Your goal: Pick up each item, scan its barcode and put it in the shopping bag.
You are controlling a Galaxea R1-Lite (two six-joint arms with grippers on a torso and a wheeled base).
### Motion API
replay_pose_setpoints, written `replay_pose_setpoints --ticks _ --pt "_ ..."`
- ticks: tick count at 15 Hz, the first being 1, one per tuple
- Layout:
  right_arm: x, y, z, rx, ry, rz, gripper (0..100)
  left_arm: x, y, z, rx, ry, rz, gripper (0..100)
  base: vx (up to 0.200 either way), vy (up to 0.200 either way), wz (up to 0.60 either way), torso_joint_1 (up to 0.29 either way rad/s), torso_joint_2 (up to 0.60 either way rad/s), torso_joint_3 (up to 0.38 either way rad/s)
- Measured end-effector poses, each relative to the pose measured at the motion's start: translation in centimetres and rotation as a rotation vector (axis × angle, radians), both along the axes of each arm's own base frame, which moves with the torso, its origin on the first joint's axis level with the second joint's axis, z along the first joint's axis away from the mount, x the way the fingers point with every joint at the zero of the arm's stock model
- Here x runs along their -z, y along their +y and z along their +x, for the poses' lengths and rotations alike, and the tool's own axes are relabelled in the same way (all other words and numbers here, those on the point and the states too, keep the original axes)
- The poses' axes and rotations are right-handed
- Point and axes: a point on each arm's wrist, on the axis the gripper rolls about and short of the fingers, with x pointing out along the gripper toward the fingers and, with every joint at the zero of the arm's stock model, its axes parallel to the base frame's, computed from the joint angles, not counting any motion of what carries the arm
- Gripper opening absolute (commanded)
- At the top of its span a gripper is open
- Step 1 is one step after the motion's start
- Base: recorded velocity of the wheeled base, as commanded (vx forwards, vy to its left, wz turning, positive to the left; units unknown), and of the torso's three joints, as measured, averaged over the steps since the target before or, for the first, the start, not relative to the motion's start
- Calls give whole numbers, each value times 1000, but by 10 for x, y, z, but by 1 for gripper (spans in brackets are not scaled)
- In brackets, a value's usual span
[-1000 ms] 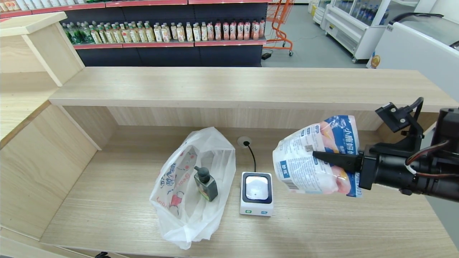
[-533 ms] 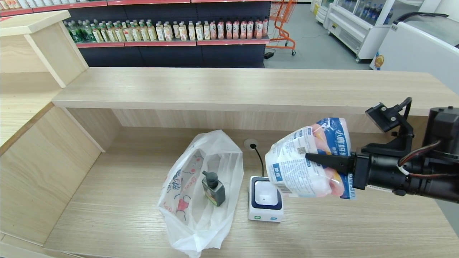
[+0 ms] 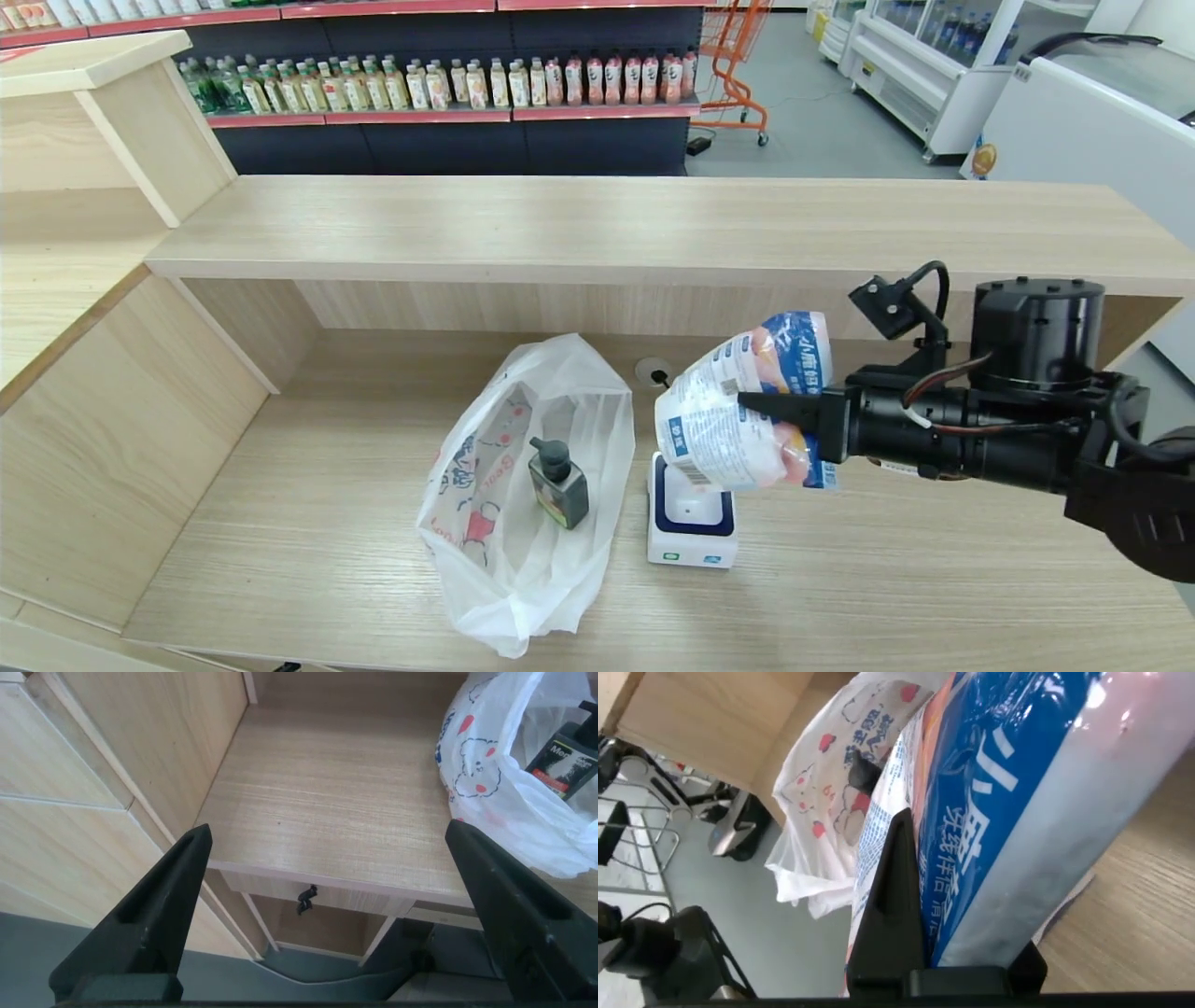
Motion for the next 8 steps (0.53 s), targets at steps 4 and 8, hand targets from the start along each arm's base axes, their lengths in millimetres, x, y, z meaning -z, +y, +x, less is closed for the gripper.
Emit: replay_pose_setpoints --ticks 4,8 --pt "18 19 27 -41 -30 -66 0 0 0 0 1 0 0 100 0 0 0 0 0 0" --pt "37 35 51 -77 -73 -118 0 0 0 0 1 0 0 100 0 0 0 0 0 0"
